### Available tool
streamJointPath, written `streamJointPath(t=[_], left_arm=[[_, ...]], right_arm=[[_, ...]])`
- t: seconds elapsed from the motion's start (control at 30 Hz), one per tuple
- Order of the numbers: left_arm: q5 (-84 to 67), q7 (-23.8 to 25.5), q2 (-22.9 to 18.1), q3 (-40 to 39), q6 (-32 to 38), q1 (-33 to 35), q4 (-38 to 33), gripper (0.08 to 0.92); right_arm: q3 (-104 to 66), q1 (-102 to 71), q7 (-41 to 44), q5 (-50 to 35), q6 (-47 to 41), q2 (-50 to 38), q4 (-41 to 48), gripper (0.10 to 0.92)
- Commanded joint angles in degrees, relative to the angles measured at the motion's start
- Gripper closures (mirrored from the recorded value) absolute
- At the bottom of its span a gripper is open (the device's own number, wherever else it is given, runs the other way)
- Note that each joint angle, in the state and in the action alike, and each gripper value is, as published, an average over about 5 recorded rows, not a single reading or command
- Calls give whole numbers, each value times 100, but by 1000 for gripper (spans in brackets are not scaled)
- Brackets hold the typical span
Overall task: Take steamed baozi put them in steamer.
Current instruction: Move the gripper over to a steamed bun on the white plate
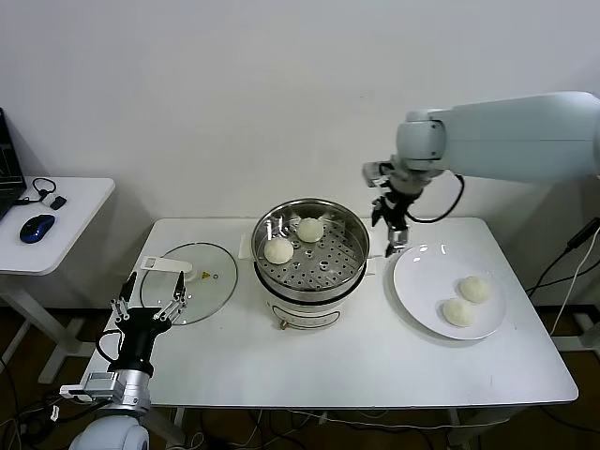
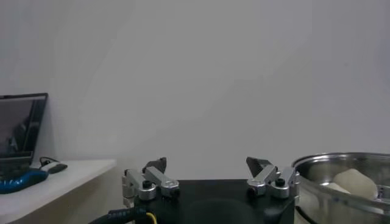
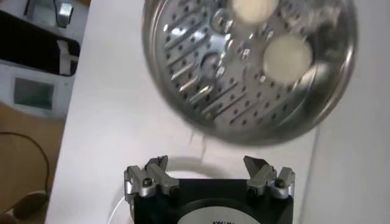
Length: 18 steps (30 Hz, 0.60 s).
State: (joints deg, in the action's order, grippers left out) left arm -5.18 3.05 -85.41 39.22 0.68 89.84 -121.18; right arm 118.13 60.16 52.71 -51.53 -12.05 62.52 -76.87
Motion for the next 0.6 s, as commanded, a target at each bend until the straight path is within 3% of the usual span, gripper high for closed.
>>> streamJointPath(t=[0.03,0.6], left_arm=[[186,-11,-68,-44,25,26,48,177],[437,-41,-239,-102,112,177,99,177]], right_arm=[[298,-163,18,1002,296,-1452,-323,203],[-812,-1939,-11,2066,655,-2177,785,203]])
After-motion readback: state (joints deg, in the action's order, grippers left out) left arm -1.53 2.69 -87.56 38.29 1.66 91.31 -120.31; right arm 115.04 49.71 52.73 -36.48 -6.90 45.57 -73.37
